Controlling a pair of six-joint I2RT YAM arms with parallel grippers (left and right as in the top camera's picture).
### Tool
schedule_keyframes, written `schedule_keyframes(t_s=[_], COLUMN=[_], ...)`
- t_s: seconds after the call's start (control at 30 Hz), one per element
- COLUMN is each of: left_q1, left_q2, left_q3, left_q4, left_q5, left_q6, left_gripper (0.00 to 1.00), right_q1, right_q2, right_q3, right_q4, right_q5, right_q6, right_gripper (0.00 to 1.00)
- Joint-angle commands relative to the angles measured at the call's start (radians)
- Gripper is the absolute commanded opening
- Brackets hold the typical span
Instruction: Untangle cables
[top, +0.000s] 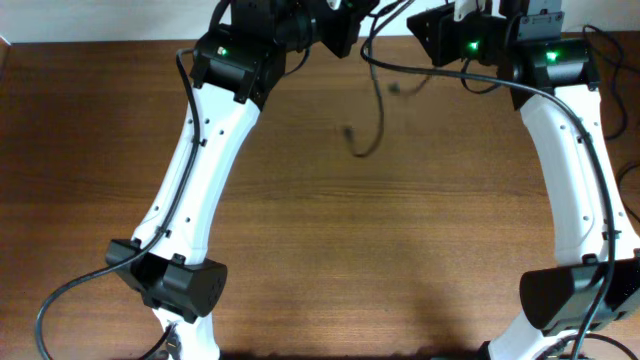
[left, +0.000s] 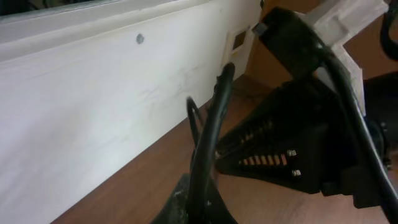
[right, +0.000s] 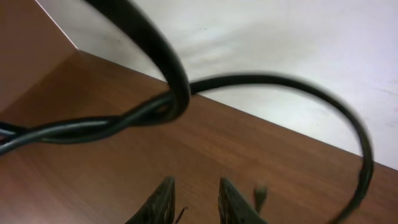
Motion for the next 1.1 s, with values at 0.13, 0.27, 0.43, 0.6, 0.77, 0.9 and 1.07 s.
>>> schedule_keyframes(t_s=[0.13, 0.27, 0.43, 0.6, 0.77, 0.9, 1.07], left_q1=[0.003, 0.002, -0.006, -0.006, -0.006, -0.006, -0.006], left_q2=[0.027, 0.045, 0.045, 0.045, 0.045, 0.045, 0.045], left_q3=[0.009, 0.009, 0.01, 0.01, 0.011, 0.011, 0.011], left_q4=[-0.013, -0.013, -0.01, -0.006, 0.01, 0.011, 0.008], left_q5=[0.017, 0.021, 0.021, 0.029, 0.125, 0.153, 0.222], left_q6=[0.013, 0.013, 0.013, 0.013, 0.013, 0.013, 0.01], left_gripper=[0.0, 0.0, 0.0, 0.0, 0.0, 0.0, 0.0], right_q1=[0.005, 0.005, 0.005, 0.005, 0.005, 0.005, 0.005], right_q2=[-0.043, -0.088, -0.116, -0.117, -0.095, -0.096, -0.096], right_q3=[0.005, 0.006, 0.006, 0.006, 0.006, 0.006, 0.006], right_q4=[0.045, 0.08, 0.079, 0.072, 0.045, -0.056, -0.079], right_q5=[0.059, 0.06, 0.06, 0.077, 0.066, 0.011, 0.012], right_q6=[-0.064, -0.066, -0.004, -0.006, -0.149, -0.48, -0.539], right_gripper=[0.26, 0.29, 0.39, 0.45, 0.55, 0.62, 0.61])
